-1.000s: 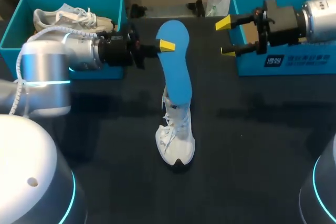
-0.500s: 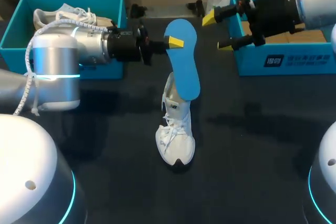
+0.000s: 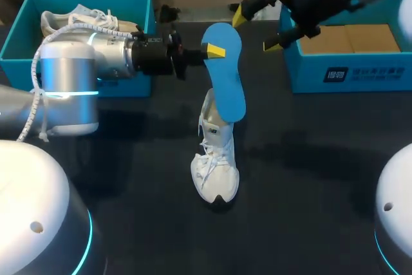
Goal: Take the shoe out of the shoebox, open the shoe tongue, remove and reinsert the insole, then place the shoe into the shoebox
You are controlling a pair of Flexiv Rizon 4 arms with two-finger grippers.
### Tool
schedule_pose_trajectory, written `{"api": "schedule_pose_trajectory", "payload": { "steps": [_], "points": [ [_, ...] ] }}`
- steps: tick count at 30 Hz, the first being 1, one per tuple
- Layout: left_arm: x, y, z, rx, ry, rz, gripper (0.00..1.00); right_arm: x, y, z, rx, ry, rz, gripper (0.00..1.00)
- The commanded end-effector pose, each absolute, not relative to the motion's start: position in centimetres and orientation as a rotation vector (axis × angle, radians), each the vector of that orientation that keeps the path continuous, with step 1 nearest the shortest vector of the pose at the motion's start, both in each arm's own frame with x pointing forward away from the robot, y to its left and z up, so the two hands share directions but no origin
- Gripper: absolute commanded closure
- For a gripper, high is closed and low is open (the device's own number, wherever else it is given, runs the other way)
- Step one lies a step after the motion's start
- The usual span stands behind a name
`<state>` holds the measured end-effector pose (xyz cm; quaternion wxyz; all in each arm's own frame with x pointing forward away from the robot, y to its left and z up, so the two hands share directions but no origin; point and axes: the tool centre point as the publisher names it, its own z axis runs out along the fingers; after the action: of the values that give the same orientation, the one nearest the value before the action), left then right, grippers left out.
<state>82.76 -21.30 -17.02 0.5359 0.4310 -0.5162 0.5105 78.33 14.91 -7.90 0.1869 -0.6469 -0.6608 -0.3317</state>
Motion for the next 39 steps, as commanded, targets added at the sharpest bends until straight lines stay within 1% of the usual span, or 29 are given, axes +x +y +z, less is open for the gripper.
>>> {"api": "schedule_pose_trajectory", "payload": {
  "steps": [1, 20, 25, 28, 35, 39],
  "points": [
    [82.8, -21.4, -17.1, 1.026, -1.23, 1.215, 1.0, 79.1, 15.9, -7.2, -2.114, -2.088, -0.57, 0.0],
    [82.8, -21.4, -17.1, 1.026, -1.23, 1.215, 1.0, 79.1, 15.9, -7.2, -2.114, -2.088, -0.57, 0.0],
    [82.8, -21.4, -17.1, 1.026, -1.23, 1.215, 1.0, 79.7, 15.6, -7.9, -2.128, -2.318, -0.368, 0.0],
    [82.8, -21.4, -17.1, 1.026, -1.23, 1.215, 1.0, 79.9, 15.4, -8.2, -2.089, -2.407, -0.407, 0.0],
    [82.8, -21.4, -17.1, 1.026, -1.23, 1.215, 1.0, 81.0, 17.3, -8.6, -2.08, -2.506, -0.244, 0.0],
    [82.8, -21.4, -17.1, 1.026, -1.23, 1.215, 1.0, 81.3, 18.3, -8.9, -2.091, -2.527, -0.211, 0.0]
  ]
}}
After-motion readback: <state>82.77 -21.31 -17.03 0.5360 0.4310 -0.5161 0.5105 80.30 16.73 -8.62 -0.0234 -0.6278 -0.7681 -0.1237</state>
